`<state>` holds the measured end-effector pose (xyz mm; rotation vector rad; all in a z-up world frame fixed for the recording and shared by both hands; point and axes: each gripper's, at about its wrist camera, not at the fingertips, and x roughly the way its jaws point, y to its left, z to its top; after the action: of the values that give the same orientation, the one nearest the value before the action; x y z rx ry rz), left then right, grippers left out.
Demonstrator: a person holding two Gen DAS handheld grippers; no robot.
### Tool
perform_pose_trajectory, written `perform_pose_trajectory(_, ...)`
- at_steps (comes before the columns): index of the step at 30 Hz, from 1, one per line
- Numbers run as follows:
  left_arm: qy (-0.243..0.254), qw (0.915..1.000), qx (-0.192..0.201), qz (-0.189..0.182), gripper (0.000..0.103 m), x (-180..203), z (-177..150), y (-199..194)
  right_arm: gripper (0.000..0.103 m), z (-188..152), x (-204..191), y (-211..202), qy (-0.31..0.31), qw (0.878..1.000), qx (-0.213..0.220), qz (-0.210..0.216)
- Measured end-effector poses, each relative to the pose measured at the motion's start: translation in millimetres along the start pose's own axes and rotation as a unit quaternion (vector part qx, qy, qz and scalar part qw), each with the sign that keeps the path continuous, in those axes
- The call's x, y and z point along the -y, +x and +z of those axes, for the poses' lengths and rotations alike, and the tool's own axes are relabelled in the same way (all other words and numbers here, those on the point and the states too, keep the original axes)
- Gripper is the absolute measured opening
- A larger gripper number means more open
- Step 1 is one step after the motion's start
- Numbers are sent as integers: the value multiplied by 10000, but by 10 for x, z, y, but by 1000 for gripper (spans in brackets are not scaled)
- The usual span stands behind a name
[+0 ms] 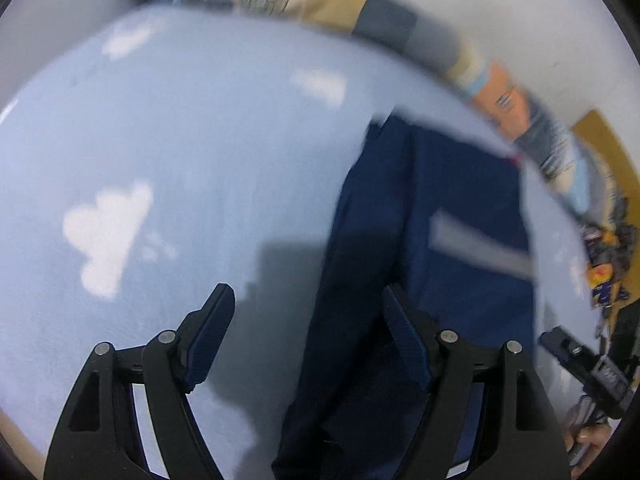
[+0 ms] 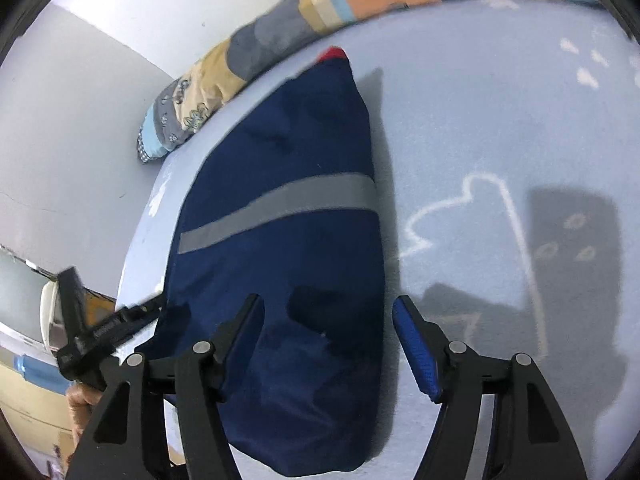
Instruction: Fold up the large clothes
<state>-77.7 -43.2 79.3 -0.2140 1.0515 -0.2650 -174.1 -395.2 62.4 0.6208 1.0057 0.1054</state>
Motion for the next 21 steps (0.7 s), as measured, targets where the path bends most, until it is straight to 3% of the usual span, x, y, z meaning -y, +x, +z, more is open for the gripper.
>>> perform_pose_trajectory(2, 58, 9998, 32, -181, 76, 33, 12, -18, 69, -9, -127, -93, -327, 9992, 188, -110)
perform_pose_trajectory(5, 282, 9989, -381, -42, 76, 96, -34, 189, 69, -18, -204, -86, -559, 9981, 202, -174)
perform_pose_trajectory(8, 174, 9975, -663, -169, 77, 58, -3, 328, 69, 25, -71, 11, -242, 9996, 89, -105)
perform_pose_trajectory(11, -186, 9943, -946, -445, 86, -52, 53, 458, 70, 45, 91, 100, 177, 9998, -110, 13)
perform_pose_trajectory(14, -352, 9916, -1088, -598, 86, -92, 17, 547, 70, 10, 133, 174, 351, 9989, -273, 154)
perform_pose_trajectory(18, 216, 9960, -797, -352, 86, 112, 35, 473, 70, -17, 48, 226, 174, 9989, -380, 192)
perform_pose_trajectory(21, 744, 9944, -716, -230, 86, 305, 31, 467, 70, 1, 12, 233, 79, 9993, -330, 130)
